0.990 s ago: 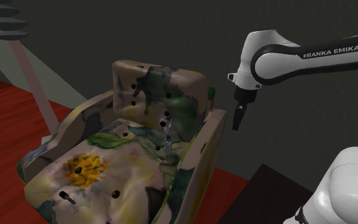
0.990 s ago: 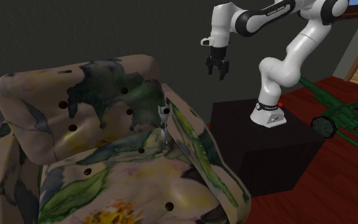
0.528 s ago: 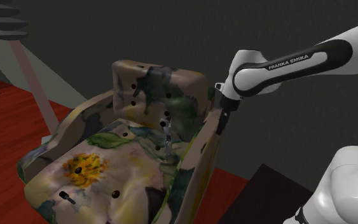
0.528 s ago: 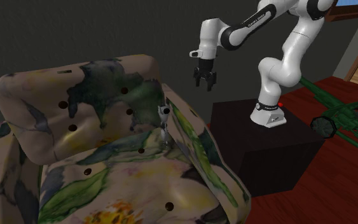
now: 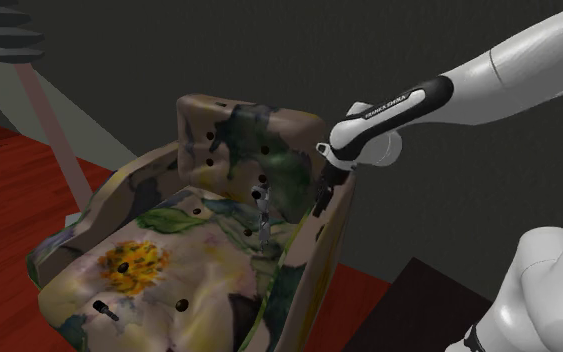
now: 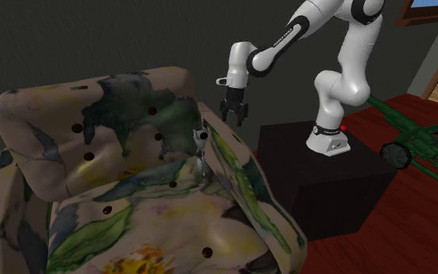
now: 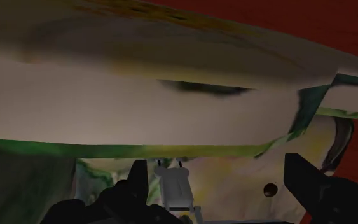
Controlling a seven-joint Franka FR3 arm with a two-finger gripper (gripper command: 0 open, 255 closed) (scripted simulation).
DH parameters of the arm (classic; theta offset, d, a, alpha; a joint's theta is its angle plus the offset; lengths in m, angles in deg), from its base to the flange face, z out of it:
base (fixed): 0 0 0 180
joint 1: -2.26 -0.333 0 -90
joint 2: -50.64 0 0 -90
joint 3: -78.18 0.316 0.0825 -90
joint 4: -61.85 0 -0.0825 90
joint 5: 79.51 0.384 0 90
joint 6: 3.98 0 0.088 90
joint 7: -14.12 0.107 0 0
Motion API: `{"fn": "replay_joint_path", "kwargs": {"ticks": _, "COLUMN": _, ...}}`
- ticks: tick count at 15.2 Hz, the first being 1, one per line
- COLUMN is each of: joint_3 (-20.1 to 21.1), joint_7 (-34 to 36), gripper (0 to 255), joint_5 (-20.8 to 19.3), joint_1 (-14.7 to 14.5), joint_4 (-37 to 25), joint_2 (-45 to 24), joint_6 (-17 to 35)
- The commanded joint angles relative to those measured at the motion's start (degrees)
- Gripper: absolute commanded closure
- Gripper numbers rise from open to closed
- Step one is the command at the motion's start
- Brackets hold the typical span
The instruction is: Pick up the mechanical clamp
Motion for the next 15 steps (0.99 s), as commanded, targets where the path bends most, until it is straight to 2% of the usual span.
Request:
{"fn": "replay_joint_path", "kwargs": {"ticks": 1, "joint_3": -0.60, "joint_7": -7.13, "gripper": 0, "joint_5": 7.17, "joint_1": -1.40, "joint_4": -3.13, "joint_2": -5.19, "joint_6": 1.64}}
{"fn": "replay_joint_path", "kwargs": {"ticks": 5, "joint_3": 0.87, "joint_7": -19.62, "gripper": 0, "joint_5": 19.82, "joint_1": -1.16, "joint_4": -10.21, "joint_2": -14.41, "joint_6": 1.85}}
{"fn": "replay_joint_path", "kwargs": {"ticks": 8, "joint_3": 3.12, "joint_7": -27.12, "gripper": 0, "joint_5": 27.27, "joint_1": 0.30, "joint_4": -16.19, "joint_2": -20.82, "joint_6": 0.88}}
{"fn": "replay_joint_path", "kwargs": {"ticks": 12, "joint_3": 6.40, "joint_7": -34.64, "gripper": 0, "joint_5": 34.42, "joint_1": 2.56, "joint_4": -24.75, "joint_2": -28.82, "joint_6": -1.00}}
{"fn": "replay_joint_path", "kwargs": {"ticks": 15, "joint_3": 7.49, "joint_7": -37.06, "gripper": 0, "joint_5": 36.59, "joint_1": 3.29, "joint_4": -26.77, "joint_2": -31.55, "joint_6": -0.85}}
